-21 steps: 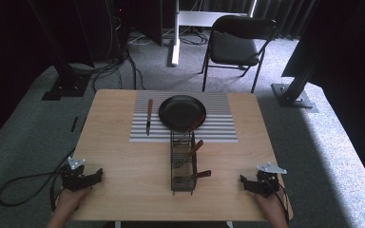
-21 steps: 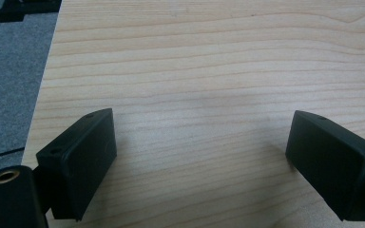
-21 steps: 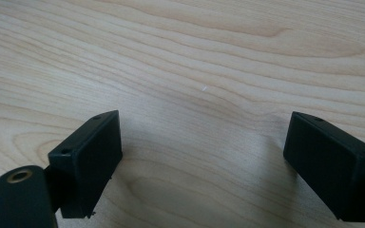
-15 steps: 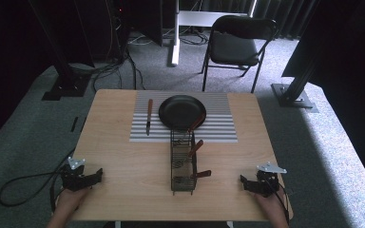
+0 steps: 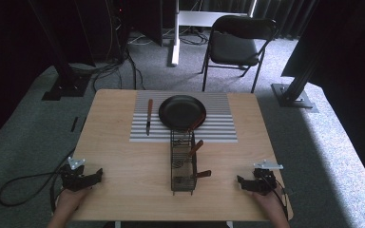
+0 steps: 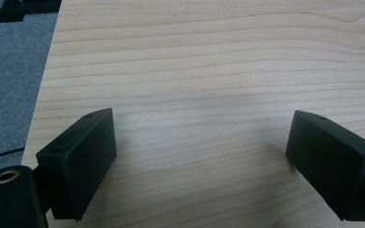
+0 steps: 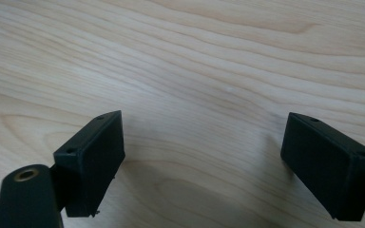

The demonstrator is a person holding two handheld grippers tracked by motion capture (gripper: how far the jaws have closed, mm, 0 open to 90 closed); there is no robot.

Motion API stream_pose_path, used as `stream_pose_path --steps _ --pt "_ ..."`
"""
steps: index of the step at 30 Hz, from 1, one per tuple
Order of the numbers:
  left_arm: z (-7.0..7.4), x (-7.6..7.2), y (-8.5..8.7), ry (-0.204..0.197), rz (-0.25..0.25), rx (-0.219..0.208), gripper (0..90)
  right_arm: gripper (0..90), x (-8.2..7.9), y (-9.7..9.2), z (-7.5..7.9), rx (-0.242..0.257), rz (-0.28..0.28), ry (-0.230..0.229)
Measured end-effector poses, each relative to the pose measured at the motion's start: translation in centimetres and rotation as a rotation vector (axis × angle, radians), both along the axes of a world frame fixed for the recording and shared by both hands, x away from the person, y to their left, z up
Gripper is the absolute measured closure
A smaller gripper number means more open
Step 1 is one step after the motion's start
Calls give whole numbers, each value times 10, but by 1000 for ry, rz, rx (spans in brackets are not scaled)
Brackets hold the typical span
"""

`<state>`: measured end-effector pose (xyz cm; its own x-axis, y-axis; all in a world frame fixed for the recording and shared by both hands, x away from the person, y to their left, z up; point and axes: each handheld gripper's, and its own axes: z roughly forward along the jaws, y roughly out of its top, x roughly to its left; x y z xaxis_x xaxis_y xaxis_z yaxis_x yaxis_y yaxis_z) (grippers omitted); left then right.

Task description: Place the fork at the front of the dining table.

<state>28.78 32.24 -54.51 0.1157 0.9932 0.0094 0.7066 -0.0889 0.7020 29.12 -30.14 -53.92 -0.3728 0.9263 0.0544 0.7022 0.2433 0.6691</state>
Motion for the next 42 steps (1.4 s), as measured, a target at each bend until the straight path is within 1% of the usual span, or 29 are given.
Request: stream_pose_path --steps 2,4,7,8,10,15,17,31,41,42 --pt "0 0 0 0 0 -1 96 151 0 1 2 6 1 -5" --pt "0 0 0 0 1 -1 95 152 1 4 6 32 16 -11" --pt "0 0 0 0 0 0 95 152 4 10 12 44 30 -23" --pt "0 0 0 0 0 0 95 153 6 12 14 44 31 -31" --pt "0 0 0 0 0 0 95 153 9 16 18 64 44 -39" --pt "0 0 0 0 -1 1 95 164 18 28 31 77 63 -69" --pt "0 0 0 -1 0 0 96 164 23 33 36 93 71 -79" --pt "0 0 0 0 -1 1 96 164 54 70 74 118 147 -153" --pt "0 0 0 0 -1 1 95 177 74 93 91 142 189 -176" --pt "0 0 0 0 -1 1 95 210 78 97 95 148 197 -183"
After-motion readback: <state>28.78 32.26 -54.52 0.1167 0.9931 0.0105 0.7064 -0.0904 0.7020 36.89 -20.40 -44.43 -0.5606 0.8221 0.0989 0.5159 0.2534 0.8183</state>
